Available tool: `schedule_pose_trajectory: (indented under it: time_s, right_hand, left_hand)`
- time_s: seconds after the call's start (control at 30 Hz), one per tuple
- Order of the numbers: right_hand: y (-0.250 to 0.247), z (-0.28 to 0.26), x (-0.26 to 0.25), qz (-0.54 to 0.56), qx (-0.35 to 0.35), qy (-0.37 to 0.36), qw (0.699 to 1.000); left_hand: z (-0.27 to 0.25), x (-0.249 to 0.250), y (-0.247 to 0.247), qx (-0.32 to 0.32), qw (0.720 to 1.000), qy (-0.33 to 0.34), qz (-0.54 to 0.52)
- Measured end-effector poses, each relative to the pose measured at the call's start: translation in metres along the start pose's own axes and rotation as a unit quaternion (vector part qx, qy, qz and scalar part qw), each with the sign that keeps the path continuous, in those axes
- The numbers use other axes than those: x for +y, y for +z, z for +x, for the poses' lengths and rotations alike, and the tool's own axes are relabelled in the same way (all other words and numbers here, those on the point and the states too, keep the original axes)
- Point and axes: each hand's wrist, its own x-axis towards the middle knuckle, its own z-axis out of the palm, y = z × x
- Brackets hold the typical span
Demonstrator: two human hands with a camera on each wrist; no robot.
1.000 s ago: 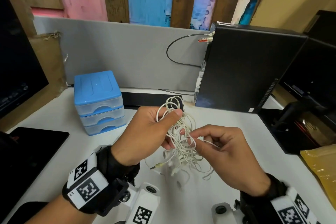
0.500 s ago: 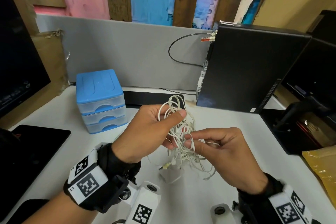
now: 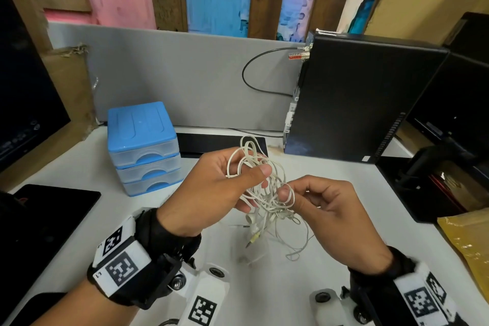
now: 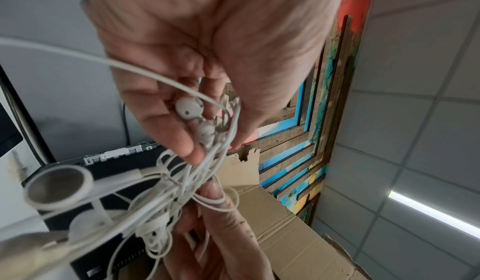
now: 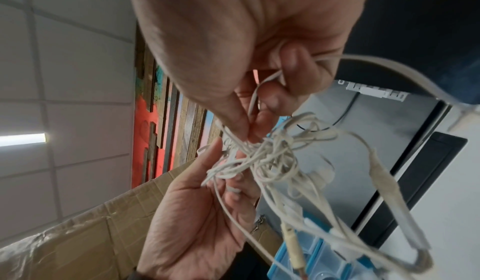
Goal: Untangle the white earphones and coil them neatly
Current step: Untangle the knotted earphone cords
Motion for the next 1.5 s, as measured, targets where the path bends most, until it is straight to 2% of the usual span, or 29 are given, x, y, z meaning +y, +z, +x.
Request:
schedule_pose_trajectory:
  time_s: [0.17, 0.47, 0.73, 0.93, 1.0, 1.07, 1.13, 1.2, 1.27, 1.43, 1.5]
  right_hand:
    - [-0.001, 0.000, -0.005, 0.105, -0.006, 0.026, 0.994]
    - [-0.002, 0.001, -0.012, 0.107, 0.042, 0.049, 0.992]
    - [-0.014, 0.006, -0.020, 0.260, 0.107, 0.084, 0.956]
    - [-0.020, 0.004, -0.026, 0.248, 0.107, 0.060, 0.961]
    - [-0.019, 0.002, -0.027, 0.235, 0.092, 0.054, 0.966]
    - [-0.016, 0.000, -0.028, 0.226, 0.072, 0.050, 0.970]
    - [-0.013, 0.000, -0.028, 0.219, 0.055, 0.051, 0.973]
    - [-0.013, 0.002, -0.030, 0.224, 0.049, 0.049, 0.972]
    - [-0.018, 0.005, -0.030, 0.233, 0.052, 0.045, 0.970]
    - [-0.037, 0.009, -0.023, 0.200, 0.097, 0.012, 0.975]
    - [-0.043, 0.009, -0.024, 0.208, 0.087, 0.013, 0.974]
  left_hand:
    - [0.000, 0.000, -0.002, -0.005, 1.000, 0.007, 0.004]
    - [0.002, -0.008, -0.003, -0.006, 0.999, 0.039, -0.030]
    - [0.002, -0.011, -0.005, -0.044, 0.996, 0.048, 0.061]
    - [0.011, -0.028, -0.009, -0.032, 0.990, -0.020, 0.136]
    - [0.011, -0.027, -0.010, -0.009, 0.987, 0.013, 0.157]
    - [0.005, -0.017, -0.008, 0.020, 0.978, 0.108, 0.177]
    - [0.000, -0.006, 0.000, -0.010, 0.966, 0.154, 0.206]
    - [0.001, 0.003, 0.011, -0.078, 0.960, 0.136, 0.233]
    - [0.011, 0.011, 0.014, -0.099, 0.956, 0.130, 0.246]
    - [0.034, 0.068, -0.004, -0.082, 0.969, 0.132, 0.192]
    - [0.038, 0.094, -0.012, -0.058, 0.962, 0.162, 0.212]
